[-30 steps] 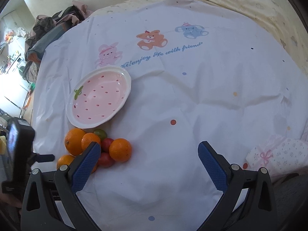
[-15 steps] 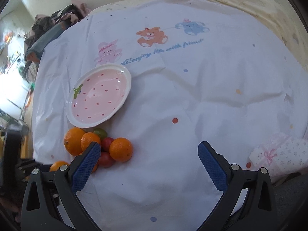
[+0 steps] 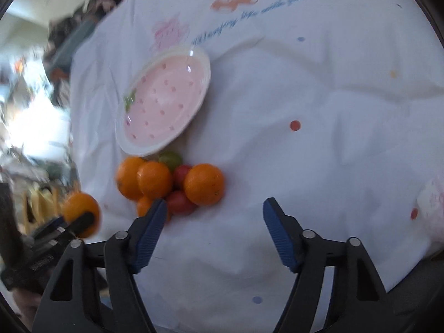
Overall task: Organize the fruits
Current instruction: 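Lift the large orange with the left gripper while the right gripper grasps a tangerine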
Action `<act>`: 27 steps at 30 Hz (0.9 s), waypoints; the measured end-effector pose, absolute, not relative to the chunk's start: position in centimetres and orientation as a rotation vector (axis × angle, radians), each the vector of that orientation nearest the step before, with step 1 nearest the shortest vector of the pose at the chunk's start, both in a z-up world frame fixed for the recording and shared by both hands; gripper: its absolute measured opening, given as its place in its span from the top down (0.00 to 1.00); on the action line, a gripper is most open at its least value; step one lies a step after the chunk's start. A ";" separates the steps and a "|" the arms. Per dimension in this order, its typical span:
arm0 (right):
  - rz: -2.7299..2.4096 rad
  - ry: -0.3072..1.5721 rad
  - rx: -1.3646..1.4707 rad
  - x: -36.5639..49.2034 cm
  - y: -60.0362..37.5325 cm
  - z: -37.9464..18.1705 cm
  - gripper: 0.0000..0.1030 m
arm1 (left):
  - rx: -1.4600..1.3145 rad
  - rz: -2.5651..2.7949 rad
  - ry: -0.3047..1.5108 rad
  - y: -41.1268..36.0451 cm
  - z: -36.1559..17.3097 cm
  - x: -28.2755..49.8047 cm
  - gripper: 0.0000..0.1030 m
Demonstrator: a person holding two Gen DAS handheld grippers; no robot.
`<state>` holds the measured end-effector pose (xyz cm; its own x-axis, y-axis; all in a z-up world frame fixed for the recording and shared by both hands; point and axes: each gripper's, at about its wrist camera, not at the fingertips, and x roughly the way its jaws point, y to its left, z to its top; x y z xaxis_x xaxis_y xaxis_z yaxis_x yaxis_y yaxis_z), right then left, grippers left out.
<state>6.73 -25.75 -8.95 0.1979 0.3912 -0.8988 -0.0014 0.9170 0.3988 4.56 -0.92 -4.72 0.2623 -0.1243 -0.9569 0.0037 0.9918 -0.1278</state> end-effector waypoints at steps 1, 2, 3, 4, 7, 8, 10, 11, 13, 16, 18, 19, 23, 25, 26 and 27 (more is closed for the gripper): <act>0.281 1.361 0.286 7.0 -25.1 -9.2 0.29 | -0.112 -0.093 1.307 -0.9 -4.7 4.6 0.45; 0.296 1.374 0.252 7.2 -24.6 -9.5 0.29 | -0.112 -0.101 1.306 -1.0 -4.7 4.5 0.45; 0.318 1.398 0.230 7.6 -23.9 -9.9 0.29 | -0.105 -0.105 1.303 -1.3 -4.9 4.5 0.45; 0.328 1.409 0.216 7.9 -23.5 -10.1 0.29 | -0.101 -0.109 1.303 -1.3 -4.6 4.5 0.45; 0.362 1.407 0.147 8.7 -22.2 -10.4 0.29 | -0.111 -0.107 1.311 -1.1 -4.6 4.4 0.45; 0.371 1.407 0.140 9.0 -21.9 -10.5 0.29 | -0.112 -0.101 1.313 -0.9 -4.6 4.3 0.45; 0.392 1.411 0.171 9.4 -21.7 -11.0 0.31 | -0.113 -0.093 1.308 -0.8 -4.5 4.2 0.45; 0.391 1.417 0.187 9.7 -21.8 -11.3 0.35 | -0.115 -0.091 1.304 -0.7 -4.4 4.2 0.45; 0.386 1.429 0.197 10.0 -21.8 -12.0 0.44 | -0.123 -0.089 1.299 -0.7 -4.4 4.3 0.45; 0.395 1.446 0.216 9.9 -21.7 -12.5 0.57 | -0.133 -0.085 1.308 -0.8 -4.7 4.5 0.45; 0.401 1.439 0.215 9.9 -21.8 -12.5 0.58 | -0.138 -0.091 1.316 -0.9 -4.9 4.6 0.45; 0.403 1.434 0.225 9.9 -22.0 -12.3 0.59 | -0.138 -0.094 1.319 -1.0 -5.0 4.6 0.45; 0.374 1.386 0.264 9.8 -23.5 -11.2 0.59 | -0.112 -0.083 1.305 -1.1 -5.1 4.5 0.45; 0.374 1.370 0.294 9.6 -24.0 -10.7 0.59 | -0.104 -0.070 1.299 -1.0 -5.2 4.5 0.45; 0.371 1.362 0.299 9.5 -24.3 -10.5 0.59 | -0.102 -0.062 1.299 -0.8 -5.3 4.5 0.45; 0.363 1.349 0.305 9.3 -24.6 -10.1 0.59 | -0.103 -0.052 1.300 -0.6 -5.4 4.5 0.45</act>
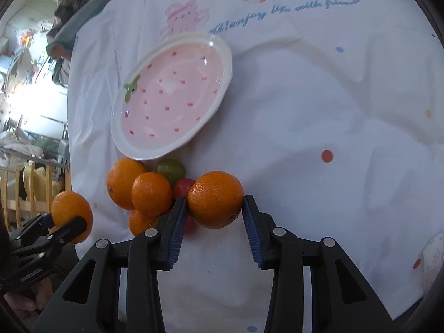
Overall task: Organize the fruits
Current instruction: 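Lift the large orange with the left gripper while the right gripper grasps a tangerine, then carry both fruits over the pink plate with both grippers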
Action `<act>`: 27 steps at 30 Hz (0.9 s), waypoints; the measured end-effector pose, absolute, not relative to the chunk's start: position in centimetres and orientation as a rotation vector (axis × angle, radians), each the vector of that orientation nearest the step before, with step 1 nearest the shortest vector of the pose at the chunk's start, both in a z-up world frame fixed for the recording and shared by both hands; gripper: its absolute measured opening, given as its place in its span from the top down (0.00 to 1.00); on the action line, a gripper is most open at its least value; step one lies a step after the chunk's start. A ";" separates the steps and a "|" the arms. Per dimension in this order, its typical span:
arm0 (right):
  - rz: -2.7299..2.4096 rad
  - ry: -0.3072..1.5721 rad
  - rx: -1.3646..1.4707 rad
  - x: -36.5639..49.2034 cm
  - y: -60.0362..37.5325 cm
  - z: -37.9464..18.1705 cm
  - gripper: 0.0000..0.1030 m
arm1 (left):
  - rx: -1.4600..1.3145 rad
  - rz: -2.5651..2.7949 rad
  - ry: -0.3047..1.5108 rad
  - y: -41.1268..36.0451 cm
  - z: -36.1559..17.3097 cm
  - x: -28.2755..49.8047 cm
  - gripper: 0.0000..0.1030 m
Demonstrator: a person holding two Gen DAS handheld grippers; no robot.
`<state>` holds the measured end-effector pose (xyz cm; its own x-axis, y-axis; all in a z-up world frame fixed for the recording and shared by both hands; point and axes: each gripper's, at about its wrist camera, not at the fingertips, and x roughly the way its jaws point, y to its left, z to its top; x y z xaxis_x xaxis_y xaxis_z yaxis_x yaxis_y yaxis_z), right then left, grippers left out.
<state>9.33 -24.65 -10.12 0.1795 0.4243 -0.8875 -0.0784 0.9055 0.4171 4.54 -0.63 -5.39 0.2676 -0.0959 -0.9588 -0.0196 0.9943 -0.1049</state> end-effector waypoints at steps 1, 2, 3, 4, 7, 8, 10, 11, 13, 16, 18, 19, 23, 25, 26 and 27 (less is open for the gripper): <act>0.359 1.342 0.312 9.2 -24.9 -9.9 0.59 | -0.104 -0.039 1.301 -0.4 -5.5 4.5 0.45; 0.356 1.332 0.324 9.0 -25.2 -9.6 0.59 | -0.103 -0.031 1.303 -0.2 -5.6 4.6 0.45; 0.354 1.323 0.330 8.9 -25.2 -9.3 0.59 | -0.103 -0.021 1.303 0.0 -5.7 4.6 0.45; 0.352 1.314 0.331 8.9 -25.1 -9.1 0.59 | -0.105 -0.007 1.299 0.2 -5.8 4.5 0.45; 0.347 1.275 0.348 8.5 -25.6 -8.0 0.59 | -0.106 0.022 1.278 0.7 -5.6 4.6 0.45; 0.345 1.258 0.361 8.4 -25.9 -7.6 0.59 | -0.106 0.030 1.271 0.9 -5.5 4.6 0.45; 0.340 1.220 0.398 8.4 -26.6 -6.9 0.59 | -0.110 0.051 1.254 1.2 -5.3 4.7 0.45; 0.340 1.198 0.416 8.3 -26.9 -6.5 0.59 | -0.120 0.056 1.245 1.5 -5.0 4.8 0.45; 0.355 1.120 0.466 8.2 -27.9 -5.0 0.59 | -0.148 0.069 1.223 2.3 -4.4 4.9 0.45; 0.377 1.021 0.512 8.0 -28.7 -3.0 0.59 | -0.143 0.087 1.200 2.7 -3.4 5.2 0.45; 0.399 0.978 0.572 8.1 -29.5 -2.2 0.59 | -0.157 0.090 1.196 3.0 -2.9 5.5 0.45; 0.409 0.968 0.597 8.2 -29.7 -2.0 0.59 | -0.169 0.092 1.192 3.1 -2.6 5.6 0.45; 0.421 0.938 0.636 8.6 -30.3 -1.4 0.59 | -0.199 0.103 1.177 3.0 -1.5 6.2 0.45; 0.440 0.929 0.639 9.0 -30.2 -1.0 0.59 | -0.202 0.099 1.169 2.7 -0.9 6.7 0.45; 0.444 0.924 0.633 9.1 -30.2 -0.7 0.59 | -0.199 0.094 1.165 2.5 -0.6 7.1 0.45; 0.450 0.912 0.622 9.4 -30.2 -0.4 0.59 | -0.194 0.090 1.162 2.3 -0.3 7.5 0.45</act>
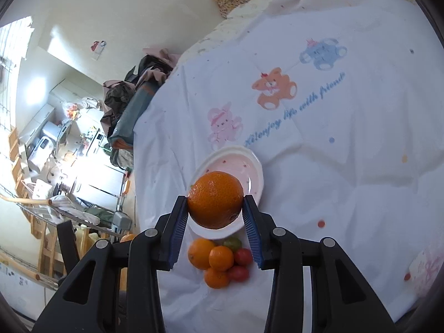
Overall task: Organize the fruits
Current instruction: 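Carry both fruits over the pink plate with both grippers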
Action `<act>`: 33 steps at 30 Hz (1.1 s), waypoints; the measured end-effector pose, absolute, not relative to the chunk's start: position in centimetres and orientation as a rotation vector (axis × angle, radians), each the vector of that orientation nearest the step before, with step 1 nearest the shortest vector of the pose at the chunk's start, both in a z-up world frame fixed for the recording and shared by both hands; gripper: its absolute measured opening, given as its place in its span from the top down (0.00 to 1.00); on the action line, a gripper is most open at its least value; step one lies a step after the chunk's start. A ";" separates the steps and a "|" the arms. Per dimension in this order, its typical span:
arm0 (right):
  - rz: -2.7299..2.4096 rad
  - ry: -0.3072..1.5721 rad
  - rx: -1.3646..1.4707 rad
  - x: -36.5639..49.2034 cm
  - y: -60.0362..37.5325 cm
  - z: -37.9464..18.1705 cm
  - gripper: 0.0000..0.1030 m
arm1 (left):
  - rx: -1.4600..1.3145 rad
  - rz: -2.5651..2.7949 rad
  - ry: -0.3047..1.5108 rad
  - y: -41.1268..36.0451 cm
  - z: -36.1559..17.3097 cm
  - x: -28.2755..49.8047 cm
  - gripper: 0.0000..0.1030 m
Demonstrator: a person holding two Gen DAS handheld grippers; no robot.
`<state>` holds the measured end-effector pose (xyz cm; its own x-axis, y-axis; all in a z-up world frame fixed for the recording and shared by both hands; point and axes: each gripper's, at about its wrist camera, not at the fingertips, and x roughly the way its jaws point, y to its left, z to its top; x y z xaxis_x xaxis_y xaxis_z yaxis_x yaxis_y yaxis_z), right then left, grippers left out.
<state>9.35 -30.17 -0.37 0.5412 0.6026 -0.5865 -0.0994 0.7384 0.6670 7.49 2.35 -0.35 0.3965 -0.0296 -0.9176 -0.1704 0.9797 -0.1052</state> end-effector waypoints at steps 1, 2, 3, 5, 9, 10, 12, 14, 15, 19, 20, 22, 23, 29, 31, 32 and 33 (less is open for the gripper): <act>0.457 0.906 0.615 9.6 -30.1 -0.1 0.59 | -0.189 0.087 1.157 2.2 -0.1 7.8 0.45; 0.461 0.900 0.607 10.0 -30.1 0.1 0.59 | -0.180 0.084 1.147 2.1 0.2 8.4 0.45; 0.463 0.890 0.591 10.5 -29.9 0.4 0.59 | -0.172 0.083 1.141 2.0 0.4 8.7 0.45; 0.465 0.880 0.571 11.1 -29.8 0.9 0.59 | -0.141 0.083 1.116 1.7 1.0 9.7 0.45; 0.465 0.864 0.539 13.0 -29.5 1.2 0.59 | -0.127 0.081 1.100 1.8 1.4 11.9 0.45; 0.465 0.866 0.532 13.4 -29.4 1.1 0.59 | -0.126 0.079 1.100 1.7 1.4 12.5 0.45; 0.460 0.875 0.503 14.6 -29.0 0.8 0.59 | -0.121 0.077 1.098 1.6 1.1 13.6 0.45; 0.461 0.889 0.486 15.7 -28.5 0.4 0.59 | -0.117 0.074 1.099 1.4 0.8 14.3 0.45; 0.461 0.898 0.479 16.2 -28.3 0.1 0.59 | -0.115 0.072 1.102 1.2 0.6 14.8 0.45; 0.463 0.929 0.461 17.8 -27.5 -1.0 0.59 | -0.097 0.060 1.123 0.4 -0.5 16.8 0.45; 0.466 0.937 0.455 18.2 -27.3 -1.2 0.59 | -0.093 0.056 1.125 0.1 -0.8 17.2 0.45; 0.466 0.950 0.439 18.9 -26.9 -1.7 0.59 | -0.078 0.046 1.127 -0.5 -1.3 18.1 0.45; 0.467 0.955 0.433 19.2 -26.7 -1.9 0.59 | -0.075 0.043 1.127 -0.6 -1.5 18.4 0.45; 0.462 1.008 0.407 21.7 -25.6 -4.0 0.59 | -0.052 0.034 1.137 -1.2 -3.4 20.2 0.45; 0.460 1.018 0.406 22.2 -25.3 -4.4 0.59 | -0.043 0.031 1.140 -1.3 -4.0 20.8 0.45; 0.459 1.021 0.405 22.4 -25.0 -4.7 0.59 | -0.038 0.029 1.140 -1.4 -4.3 20.9 0.45; 0.460 1.024 0.404 22.7 -24.7 -4.9 0.59 | -0.034 0.026 1.143 -1.4 -4.7 21.1 0.45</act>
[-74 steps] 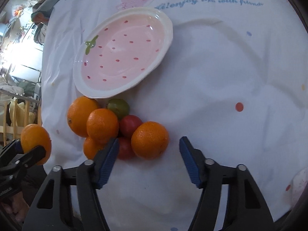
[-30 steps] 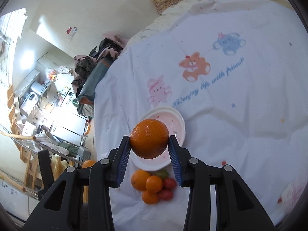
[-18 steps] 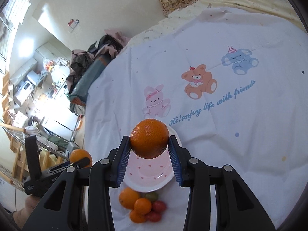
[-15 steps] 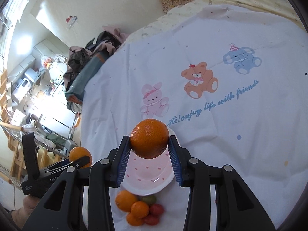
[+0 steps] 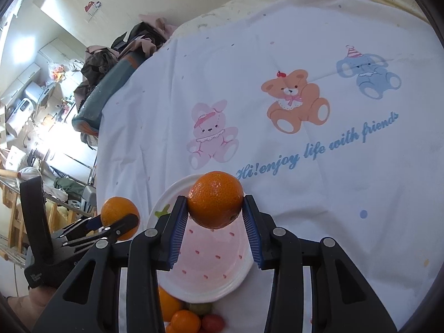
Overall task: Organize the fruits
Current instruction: 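Carry both fruits over the pink plate with both grippers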
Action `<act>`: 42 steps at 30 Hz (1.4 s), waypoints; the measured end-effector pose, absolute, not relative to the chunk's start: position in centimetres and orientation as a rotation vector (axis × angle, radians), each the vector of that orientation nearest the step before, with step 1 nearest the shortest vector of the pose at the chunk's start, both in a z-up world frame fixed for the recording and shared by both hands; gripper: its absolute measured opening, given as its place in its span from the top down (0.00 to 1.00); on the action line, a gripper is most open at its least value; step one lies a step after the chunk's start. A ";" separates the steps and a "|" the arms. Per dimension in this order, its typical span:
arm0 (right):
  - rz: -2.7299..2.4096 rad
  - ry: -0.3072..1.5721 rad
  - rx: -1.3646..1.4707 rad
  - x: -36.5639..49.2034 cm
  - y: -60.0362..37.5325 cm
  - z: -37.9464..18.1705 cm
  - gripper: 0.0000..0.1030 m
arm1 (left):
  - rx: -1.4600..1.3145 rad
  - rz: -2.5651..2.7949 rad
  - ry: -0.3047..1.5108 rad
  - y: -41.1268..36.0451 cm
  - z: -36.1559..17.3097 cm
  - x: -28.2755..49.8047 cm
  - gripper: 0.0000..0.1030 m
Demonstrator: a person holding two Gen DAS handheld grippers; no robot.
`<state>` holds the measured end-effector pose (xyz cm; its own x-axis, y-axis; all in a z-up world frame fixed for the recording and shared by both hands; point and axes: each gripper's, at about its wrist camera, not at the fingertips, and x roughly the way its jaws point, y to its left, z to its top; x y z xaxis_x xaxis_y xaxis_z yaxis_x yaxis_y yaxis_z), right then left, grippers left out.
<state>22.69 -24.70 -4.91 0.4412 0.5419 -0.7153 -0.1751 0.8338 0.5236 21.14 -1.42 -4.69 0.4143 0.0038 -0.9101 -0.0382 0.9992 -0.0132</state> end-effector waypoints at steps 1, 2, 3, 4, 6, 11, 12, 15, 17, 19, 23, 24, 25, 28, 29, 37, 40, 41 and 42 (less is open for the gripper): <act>0.461 1.028 0.404 22.9 -24.5 -5.1 0.59 | -0.030 0.023 1.150 -1.5 -5.1 21.4 0.45; 0.463 1.035 0.405 23.1 -24.3 -5.4 0.59 | -0.033 0.022 1.158 -1.5 -5.5 21.7 0.45; 0.466 1.048 0.407 23.5 -24.0 -5.9 0.59 | -0.040 0.019 1.165 -1.4 -5.8 21.9 0.45; 0.470 1.057 0.408 23.7 -23.9 -6.3 0.59 | -0.045 0.016 1.171 -1.4 -6.1 22.1 0.45; 0.474 1.071 0.417 24.1 -23.9 -6.9 0.59 | -0.048 0.017 1.179 -1.4 -6.8 22.4 0.45; 0.473 1.132 0.430 25.4 -23.6 -8.7 0.59 | -0.036 -0.019 1.201 -2.0 -8.1 22.7 0.45; 0.480 1.145 0.433 25.6 -23.3 -9.2 0.59 | -0.034 -0.028 1.204 -2.1 -8.4 22.8 0.45; 0.482 1.172 0.417 26.2 -22.7 -10.1 0.59 | -0.018 -0.032 1.216 -2.4 -9.1 23.2 0.45; 0.501 1.196 0.425 26.5 -22.2 -10.8 0.59 | -0.018 -0.028 1.231 -2.4 -9.7 23.6 0.45; 0.502 1.214 0.407 26.6 -21.7 -11.2 0.59 | -0.025 -0.034 1.240 -2.3 -10.1 23.7 0.44; 0.499 1.240 0.374 26.6 -21.2 -11.9 0.58 | 0.010 -0.043 1.213 -2.8 -10.2 23.5 0.44; 0.504 1.248 0.379 26.5 -21.3 -12.2 0.58 | 0.021 -0.043 1.209 -3.0 -10.3 23.4 0.44; 0.507 1.246 0.385 26.5 -21.3 -12.2 0.58 | 0.047 -0.045 1.207 -3.3 -10.5 23.4 0.44; 0.506 1.245 0.385 26.5 -21.3 -12.2 0.58 | 0.099 -0.057 1.210 -4.1 -11.0 23.6 0.44; 0.504 1.243 0.386 26.5 -21.3 -12.1 0.57 | 0.097 -0.059 1.218 -4.2 -11.2 23.7 0.44; 0.495 1.249 0.402 26.6 -21.6 -12.1 0.57 | 0.075 -0.051 1.217 -4.3 -11.4 23.7 0.43; 0.495 1.253 0.409 26.7 -21.6 -12.1 0.57 | 0.089 -0.054 1.216 -4.6 -11.4 23.5 0.43; 0.494 1.253 0.411 26.7 -21.6 -12.1 0.57 | 0.095 -0.055 1.214 -4.6 -11.5 23.5 0.43; 0.493 1.255 0.414 26.7 -21.6 -12.1 0.57 | 0.097 -0.055 1.213 -4.7 -11.5 23.4 0.43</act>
